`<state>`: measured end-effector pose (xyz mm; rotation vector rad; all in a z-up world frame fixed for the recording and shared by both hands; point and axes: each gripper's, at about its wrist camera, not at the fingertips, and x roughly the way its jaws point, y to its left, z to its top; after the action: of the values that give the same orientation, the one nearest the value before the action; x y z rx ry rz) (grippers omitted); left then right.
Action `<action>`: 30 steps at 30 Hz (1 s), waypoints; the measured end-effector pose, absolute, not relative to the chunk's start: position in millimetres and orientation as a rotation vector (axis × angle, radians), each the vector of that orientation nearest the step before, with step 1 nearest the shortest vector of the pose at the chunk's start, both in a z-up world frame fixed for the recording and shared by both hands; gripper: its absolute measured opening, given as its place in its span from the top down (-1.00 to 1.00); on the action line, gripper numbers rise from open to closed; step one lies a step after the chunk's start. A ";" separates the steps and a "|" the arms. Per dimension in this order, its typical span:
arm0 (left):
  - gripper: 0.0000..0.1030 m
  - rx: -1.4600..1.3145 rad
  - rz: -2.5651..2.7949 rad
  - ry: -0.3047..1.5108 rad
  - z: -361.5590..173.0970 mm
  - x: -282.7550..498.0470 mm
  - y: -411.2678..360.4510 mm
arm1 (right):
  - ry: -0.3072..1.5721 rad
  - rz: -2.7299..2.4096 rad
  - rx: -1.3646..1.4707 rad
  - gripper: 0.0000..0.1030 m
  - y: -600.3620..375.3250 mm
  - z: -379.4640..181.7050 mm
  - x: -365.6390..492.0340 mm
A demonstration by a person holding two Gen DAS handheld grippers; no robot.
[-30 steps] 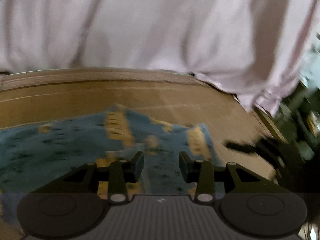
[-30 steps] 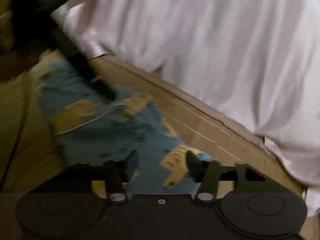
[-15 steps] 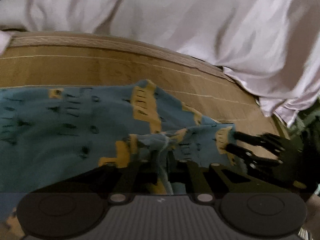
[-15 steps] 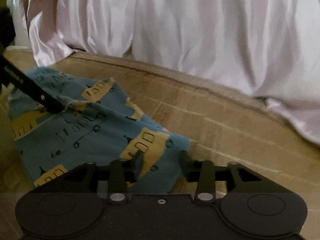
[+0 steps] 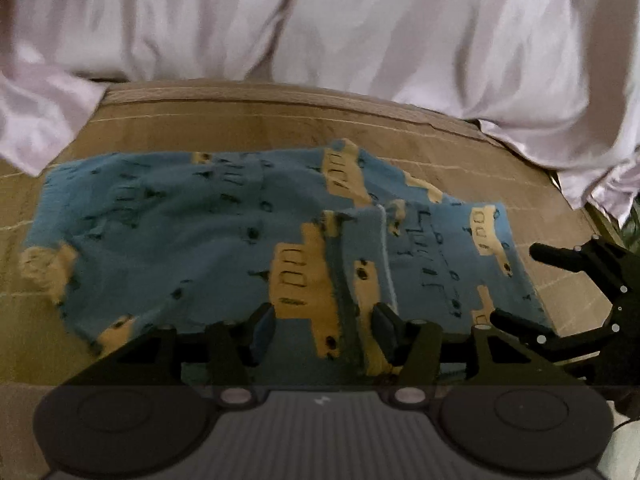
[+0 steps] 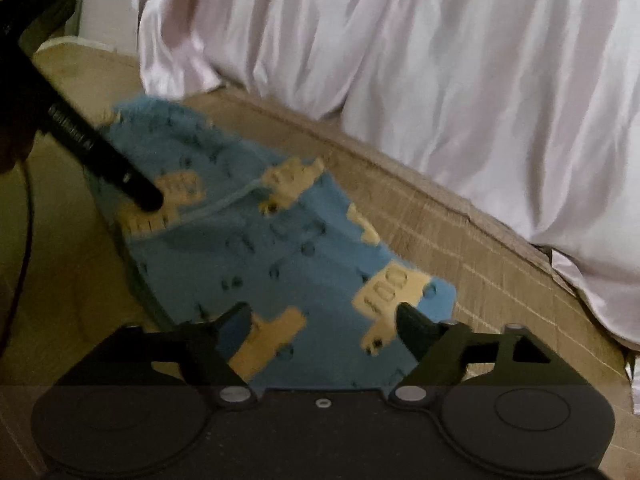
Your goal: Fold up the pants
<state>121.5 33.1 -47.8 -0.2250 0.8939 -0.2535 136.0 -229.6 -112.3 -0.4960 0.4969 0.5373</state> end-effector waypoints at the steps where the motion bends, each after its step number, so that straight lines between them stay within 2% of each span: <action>1: -0.17 -0.231 -0.236 0.891 -41.8 118.1 39.4 | 0.490 0.541 -0.484 -0.70 -227.3 -110.2 137.6; 5: -0.55 -0.223 -0.139 0.822 -19.1 96.1 69.1 | 0.476 0.590 -0.432 -0.76 -207.6 -104.1 133.6; 9: -0.71 -0.243 0.000 0.773 -18.1 84.0 99.3 | 0.435 0.611 -0.474 -0.78 -177.4 -103.3 130.1; 11: -0.78 -0.282 0.077 0.736 -25.7 77.9 114.5 | 0.429 0.611 -0.476 -0.81 -165.3 -101.2 132.4; 16: -0.79 -0.410 0.163 0.739 -42.2 81.6 145.3 | 0.428 0.588 -0.458 -0.97 -149.9 -101.9 132.3; 19: -0.79 -0.450 0.188 0.708 -48.3 87.4 155.1 | 0.436 0.585 -0.461 -0.98 -146.5 -108.0 133.2; 20: -0.73 -0.460 0.214 0.693 -49.1 90.8 157.8 | 0.438 0.582 -0.458 -0.98 -146.5 -109.5 132.9; 22: -0.41 -0.501 0.250 0.666 -51.2 96.0 165.9 | 0.445 0.582 -0.450 -0.98 -145.6 -111.8 132.8; 24: 0.09 -0.567 0.238 0.668 -55.0 101.7 176.0 | 0.445 0.584 -0.452 -0.98 -143.9 -113.5 131.2; 26: 0.28 -0.613 0.209 0.671 -58.6 104.4 182.8 | 0.446 0.588 -0.461 -0.98 -141.8 -115.2 130.4; 29: 0.72 -0.578 0.201 0.663 -57.8 104.7 183.0 | 0.452 0.586 -0.465 -0.98 -140.2 -117.6 131.0; 30: 0.76 -0.551 0.207 0.654 -56.7 105.0 181.2 | 0.456 0.586 -0.461 -0.98 -140.2 -118.3 131.5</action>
<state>105.0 181.2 -56.7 -0.5514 0.6538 0.2069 131.5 -140.2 -118.3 -0.4615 0.4565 0.5859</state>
